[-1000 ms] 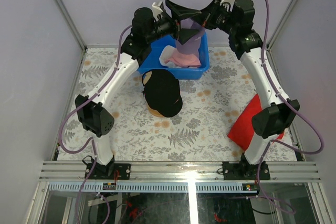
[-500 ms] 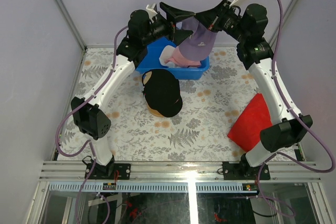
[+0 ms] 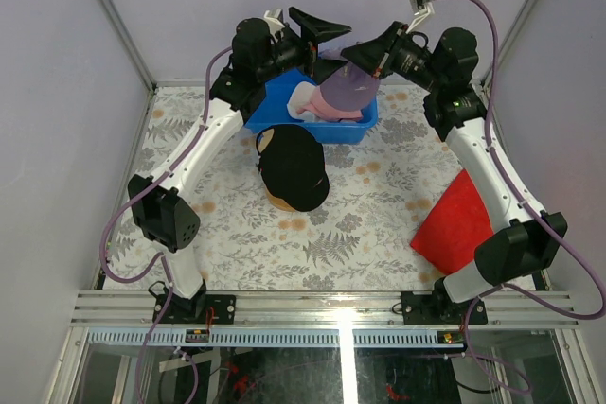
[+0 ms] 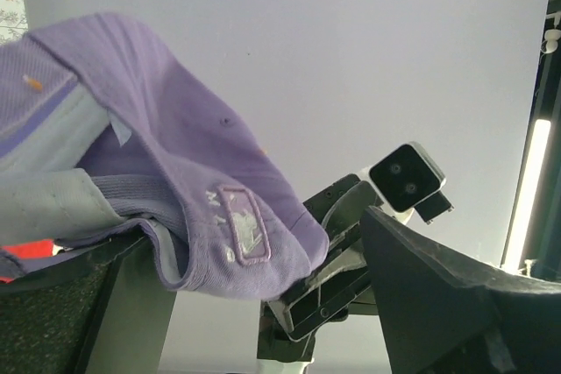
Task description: Stack the hats
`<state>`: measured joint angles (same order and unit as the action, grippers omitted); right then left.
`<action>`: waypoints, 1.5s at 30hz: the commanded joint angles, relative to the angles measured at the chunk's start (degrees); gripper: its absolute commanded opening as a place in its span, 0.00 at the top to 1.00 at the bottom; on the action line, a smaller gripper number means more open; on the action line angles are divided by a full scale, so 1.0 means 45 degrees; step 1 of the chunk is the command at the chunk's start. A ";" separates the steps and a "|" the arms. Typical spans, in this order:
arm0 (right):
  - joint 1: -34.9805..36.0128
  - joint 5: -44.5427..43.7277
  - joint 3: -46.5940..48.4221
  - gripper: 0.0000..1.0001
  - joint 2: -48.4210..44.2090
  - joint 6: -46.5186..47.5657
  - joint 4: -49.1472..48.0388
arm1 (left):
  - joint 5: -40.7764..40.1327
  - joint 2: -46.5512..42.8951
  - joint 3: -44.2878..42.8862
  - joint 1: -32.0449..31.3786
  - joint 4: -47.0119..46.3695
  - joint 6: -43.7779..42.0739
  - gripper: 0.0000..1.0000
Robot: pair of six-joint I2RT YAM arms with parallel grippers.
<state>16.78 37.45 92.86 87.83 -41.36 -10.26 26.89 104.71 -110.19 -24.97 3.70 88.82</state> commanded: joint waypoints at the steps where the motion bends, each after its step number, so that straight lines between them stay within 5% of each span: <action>1: 0.0196 0.1551 -0.0165 1.00 -0.0863 -0.0408 -0.2283 | 0.0003 -0.0145 0.0232 0.0115 -0.0382 -0.0179 0.29; 8: 0.0194 0.2082 -0.0236 1.00 -0.0905 -0.0815 -0.3220 | 0.0116 -0.0344 0.1240 0.0144 -0.1058 0.0286 0.80; 12: 0.0188 0.2166 -0.0278 1.00 -0.0905 -0.0943 -0.3354 | 0.0202 -0.0395 0.1839 0.0196 -0.1680 0.0678 0.99; 15: 0.0195 0.2067 -0.0314 0.98 -0.0905 -0.0910 -0.3161 | 0.0192 -0.0405 0.2193 0.0219 -0.2189 0.0978 1.00; 18: 0.0197 0.1776 -0.0188 0.59 -0.0894 -0.0617 -0.2442 | 0.0119 -0.0465 0.2825 0.0270 -0.3241 0.1645 1.00; 20: 0.0178 0.1352 -0.0101 0.46 -0.1027 -0.0182 -0.1562 | -0.0074 -0.0619 0.3577 0.0360 -0.4622 0.2447 1.00; 26: -0.0365 -0.0640 -0.1421 0.39 -0.2300 0.0357 -0.0510 | -0.0623 -0.0724 0.5213 0.0811 -0.8035 0.4990 1.00; 31: -0.1868 0.0296 -0.3354 0.35 -0.2987 0.0338 -0.1772 | -0.1397 -0.0903 0.5698 0.0821 -0.9830 0.7522 1.00; 39: -0.3192 0.2190 -0.6018 0.34 -0.1260 -0.4673 -1.0140 | -0.2458 -0.1362 0.4773 0.0589 -1.0069 0.9687 1.00; 45: -0.3513 0.2162 -0.5489 0.34 0.1950 -0.8718 -1.6265 | -0.2434 -0.1486 0.3276 0.0572 -0.9053 0.9788 1.00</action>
<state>1.72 45.78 65.43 90.56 -65.65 -56.53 17.69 101.16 -89.65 -22.09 -34.68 117.12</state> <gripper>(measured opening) 0.657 0.023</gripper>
